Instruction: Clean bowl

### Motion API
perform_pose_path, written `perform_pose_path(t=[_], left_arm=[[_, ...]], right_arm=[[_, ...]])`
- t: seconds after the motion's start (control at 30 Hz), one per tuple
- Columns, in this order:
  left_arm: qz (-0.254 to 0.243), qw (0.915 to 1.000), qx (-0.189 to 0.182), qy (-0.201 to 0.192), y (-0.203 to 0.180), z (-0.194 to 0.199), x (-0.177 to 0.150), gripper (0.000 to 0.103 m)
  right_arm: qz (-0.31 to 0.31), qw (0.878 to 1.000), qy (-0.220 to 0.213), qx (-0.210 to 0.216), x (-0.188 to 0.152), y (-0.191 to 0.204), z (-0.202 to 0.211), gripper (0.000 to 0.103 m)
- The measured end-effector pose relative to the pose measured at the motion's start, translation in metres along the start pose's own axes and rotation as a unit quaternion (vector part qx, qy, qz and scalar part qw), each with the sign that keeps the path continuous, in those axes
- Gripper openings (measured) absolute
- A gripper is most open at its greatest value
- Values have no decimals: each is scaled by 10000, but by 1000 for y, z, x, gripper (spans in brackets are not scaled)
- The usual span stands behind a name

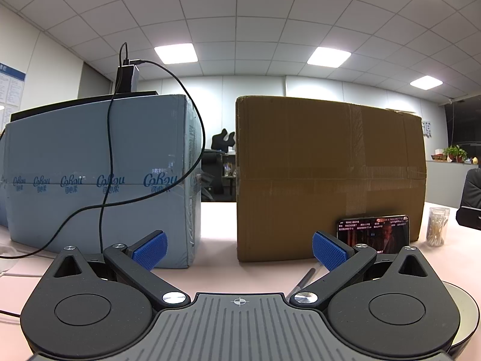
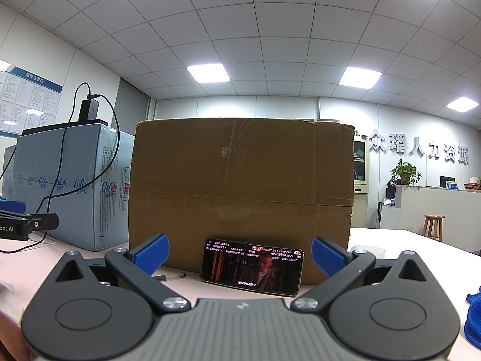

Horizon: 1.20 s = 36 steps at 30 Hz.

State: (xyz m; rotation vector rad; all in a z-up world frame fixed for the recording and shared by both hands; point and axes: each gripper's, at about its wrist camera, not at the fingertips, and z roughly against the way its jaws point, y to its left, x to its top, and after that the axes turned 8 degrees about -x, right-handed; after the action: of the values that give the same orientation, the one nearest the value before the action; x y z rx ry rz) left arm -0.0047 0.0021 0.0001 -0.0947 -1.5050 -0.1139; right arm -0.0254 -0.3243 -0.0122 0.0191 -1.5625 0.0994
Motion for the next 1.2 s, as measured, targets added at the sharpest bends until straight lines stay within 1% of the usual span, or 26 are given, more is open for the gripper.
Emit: perform_pose_path(t=[0.3, 0.53, 0.63, 0.77, 0.93, 1.07, 1.2], left_arm=[[26, 10000, -6, -24, 1, 1, 0, 103], [204, 9998, 17, -6, 7, 0, 0, 103], [221, 9997, -22, -34, 8, 1, 0, 103], [190, 9997, -149, 36, 7, 0, 0, 103], [126, 9999, -42, 21, 5, 1, 0, 103], [226, 9997, -74, 90, 8, 2, -1, 103], [176, 9998, -44, 68, 6, 3, -1, 103]], right_arm=[[-7, 10000, 12, 20, 0, -1, -1, 103], [-15, 10000, 21, 33, 0, -1, -1, 103], [-21, 10000, 18, 22, 0, -1, -1, 103], [-36, 10000, 11, 11, -1, -3, 0, 103], [-10, 10000, -46, 12, -2, -1, 1, 103], [-40, 10000, -23, 10, -1, -2, 0, 103], [-20, 10000, -22, 11, -1, -2, 0, 103]])
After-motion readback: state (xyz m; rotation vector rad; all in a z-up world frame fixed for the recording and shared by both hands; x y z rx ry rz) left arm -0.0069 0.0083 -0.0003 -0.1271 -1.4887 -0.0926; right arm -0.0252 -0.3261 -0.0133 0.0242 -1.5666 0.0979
